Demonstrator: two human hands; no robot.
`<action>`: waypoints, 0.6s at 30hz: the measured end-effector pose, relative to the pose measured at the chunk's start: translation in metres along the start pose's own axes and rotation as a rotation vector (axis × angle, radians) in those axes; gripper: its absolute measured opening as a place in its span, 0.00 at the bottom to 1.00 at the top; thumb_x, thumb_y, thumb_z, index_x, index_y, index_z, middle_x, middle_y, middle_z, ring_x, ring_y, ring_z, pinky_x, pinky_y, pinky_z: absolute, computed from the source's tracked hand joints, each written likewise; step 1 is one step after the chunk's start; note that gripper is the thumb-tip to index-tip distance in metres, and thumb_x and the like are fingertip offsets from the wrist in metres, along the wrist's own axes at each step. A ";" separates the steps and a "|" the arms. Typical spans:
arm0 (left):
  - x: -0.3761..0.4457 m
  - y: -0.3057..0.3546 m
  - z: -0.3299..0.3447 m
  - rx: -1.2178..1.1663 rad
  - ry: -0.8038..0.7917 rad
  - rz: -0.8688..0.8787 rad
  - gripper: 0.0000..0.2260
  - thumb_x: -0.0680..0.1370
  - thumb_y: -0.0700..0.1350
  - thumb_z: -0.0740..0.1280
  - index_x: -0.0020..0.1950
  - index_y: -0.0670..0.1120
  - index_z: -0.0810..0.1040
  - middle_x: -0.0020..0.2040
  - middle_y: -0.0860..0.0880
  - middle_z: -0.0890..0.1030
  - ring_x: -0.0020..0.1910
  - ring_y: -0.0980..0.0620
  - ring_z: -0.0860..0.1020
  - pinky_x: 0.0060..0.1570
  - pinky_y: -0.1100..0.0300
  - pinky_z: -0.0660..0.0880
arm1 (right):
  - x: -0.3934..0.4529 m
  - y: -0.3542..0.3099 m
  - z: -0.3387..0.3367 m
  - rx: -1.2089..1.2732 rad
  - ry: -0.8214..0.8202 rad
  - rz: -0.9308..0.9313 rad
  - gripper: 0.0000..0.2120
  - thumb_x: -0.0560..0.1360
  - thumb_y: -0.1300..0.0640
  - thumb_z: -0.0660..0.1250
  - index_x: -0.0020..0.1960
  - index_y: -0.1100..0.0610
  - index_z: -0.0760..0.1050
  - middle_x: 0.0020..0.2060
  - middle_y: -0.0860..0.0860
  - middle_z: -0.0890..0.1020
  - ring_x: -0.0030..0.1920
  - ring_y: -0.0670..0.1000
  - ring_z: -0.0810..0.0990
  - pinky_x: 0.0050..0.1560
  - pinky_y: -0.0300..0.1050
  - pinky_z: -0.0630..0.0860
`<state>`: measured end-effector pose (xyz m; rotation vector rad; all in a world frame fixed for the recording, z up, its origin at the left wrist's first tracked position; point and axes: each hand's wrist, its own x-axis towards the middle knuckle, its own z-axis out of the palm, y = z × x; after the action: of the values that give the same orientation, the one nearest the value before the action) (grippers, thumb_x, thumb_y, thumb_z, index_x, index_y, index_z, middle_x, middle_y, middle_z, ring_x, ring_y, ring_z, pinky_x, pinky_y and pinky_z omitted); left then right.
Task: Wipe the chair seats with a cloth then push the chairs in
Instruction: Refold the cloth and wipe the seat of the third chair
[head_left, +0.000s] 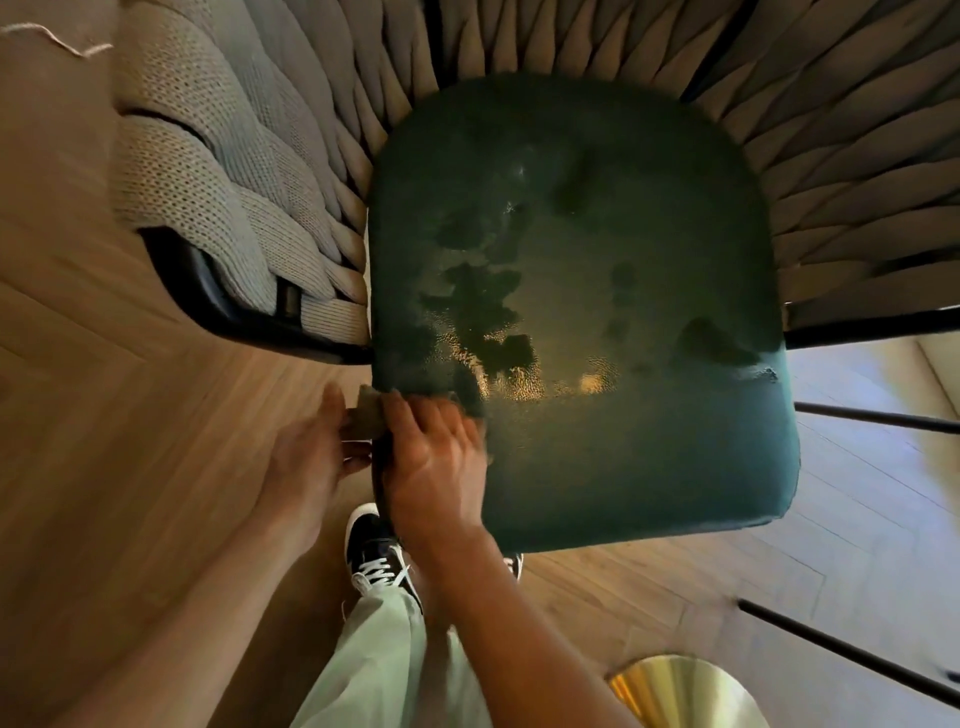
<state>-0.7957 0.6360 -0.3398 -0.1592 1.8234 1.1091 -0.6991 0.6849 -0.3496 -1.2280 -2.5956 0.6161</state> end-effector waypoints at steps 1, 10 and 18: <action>-0.001 0.000 0.002 0.022 0.009 0.045 0.15 0.82 0.54 0.57 0.50 0.47 0.79 0.46 0.46 0.83 0.46 0.49 0.81 0.42 0.60 0.75 | 0.000 0.011 -0.005 -0.022 0.012 0.005 0.16 0.67 0.60 0.73 0.55 0.56 0.80 0.45 0.51 0.83 0.47 0.54 0.81 0.48 0.49 0.76; 0.000 -0.001 0.018 0.303 0.134 0.298 0.12 0.76 0.45 0.70 0.58 0.48 0.78 0.47 0.51 0.81 0.45 0.58 0.79 0.41 0.67 0.72 | 0.000 0.154 -0.087 -0.159 0.093 0.159 0.17 0.65 0.66 0.66 0.53 0.58 0.81 0.44 0.57 0.83 0.44 0.60 0.81 0.45 0.53 0.77; 0.007 -0.004 0.022 0.361 0.219 0.319 0.09 0.74 0.47 0.73 0.53 0.52 0.79 0.48 0.50 0.82 0.47 0.50 0.81 0.51 0.53 0.78 | 0.005 0.253 -0.152 -0.173 0.114 0.441 0.15 0.72 0.65 0.61 0.55 0.57 0.80 0.50 0.59 0.81 0.51 0.63 0.76 0.50 0.58 0.73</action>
<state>-0.7830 0.6531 -0.3505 0.2394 2.2699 0.9823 -0.4745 0.8748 -0.3285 -1.8558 -2.3338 0.3803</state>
